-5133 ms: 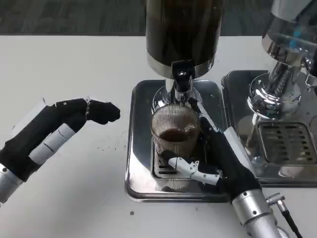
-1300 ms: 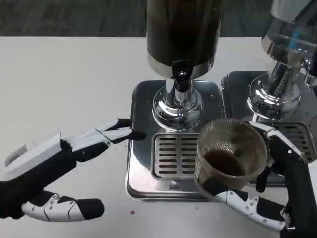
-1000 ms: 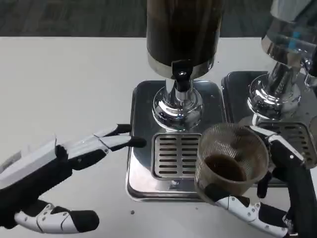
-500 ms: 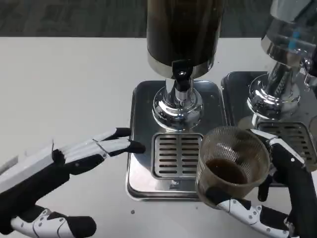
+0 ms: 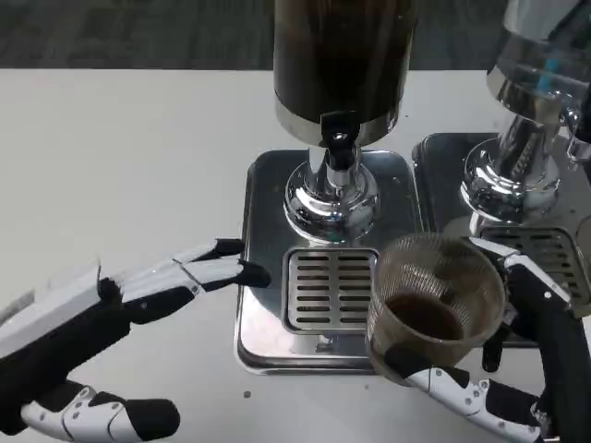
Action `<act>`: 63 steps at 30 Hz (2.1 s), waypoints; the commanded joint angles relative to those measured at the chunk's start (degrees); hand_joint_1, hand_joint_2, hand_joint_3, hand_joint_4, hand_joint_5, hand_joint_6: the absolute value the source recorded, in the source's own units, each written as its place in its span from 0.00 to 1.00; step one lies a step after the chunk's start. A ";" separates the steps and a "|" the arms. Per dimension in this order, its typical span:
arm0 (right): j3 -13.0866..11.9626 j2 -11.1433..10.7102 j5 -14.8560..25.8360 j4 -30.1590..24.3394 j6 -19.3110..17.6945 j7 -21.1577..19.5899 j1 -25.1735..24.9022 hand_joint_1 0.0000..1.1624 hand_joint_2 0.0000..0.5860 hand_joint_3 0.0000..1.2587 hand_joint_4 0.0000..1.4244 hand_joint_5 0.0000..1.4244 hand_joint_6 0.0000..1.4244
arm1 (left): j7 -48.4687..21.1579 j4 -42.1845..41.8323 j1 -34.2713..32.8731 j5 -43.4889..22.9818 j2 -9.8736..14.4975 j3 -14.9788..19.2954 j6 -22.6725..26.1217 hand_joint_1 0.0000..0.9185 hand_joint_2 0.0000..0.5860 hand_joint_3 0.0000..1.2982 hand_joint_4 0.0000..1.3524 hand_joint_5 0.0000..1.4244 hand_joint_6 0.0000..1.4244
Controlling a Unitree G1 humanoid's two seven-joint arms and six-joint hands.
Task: Grasp the cup under the faucet to collect the drink, then remove the cup.
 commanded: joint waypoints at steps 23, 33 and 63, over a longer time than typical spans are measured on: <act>-0.67 0.59 1.08 -0.86 -2.53 -0.87 -0.89 0.62 0.38 0.54 0.52 0.62 0.86 | -0.59 0.76 -0.67 -0.88 -0.22 -0.11 1.20 0.00 0.24 0.13 0.04 0.03 0.10; -0.67 0.69 1.10 -1.02 -2.60 -0.87 -0.56 0.62 0.38 0.54 0.52 0.62 0.86 | -0.63 0.72 -0.65 -0.96 -0.22 -0.12 1.20 0.00 0.24 0.13 0.04 0.03 0.10; -0.86 0.75 1.82 -0.54 -2.38 -0.61 -1.26 0.62 0.38 0.54 0.53 0.62 0.87 | -0.65 0.51 0.01 -1.68 -0.30 0.34 2.31 0.00 0.25 0.14 0.04 0.03 0.10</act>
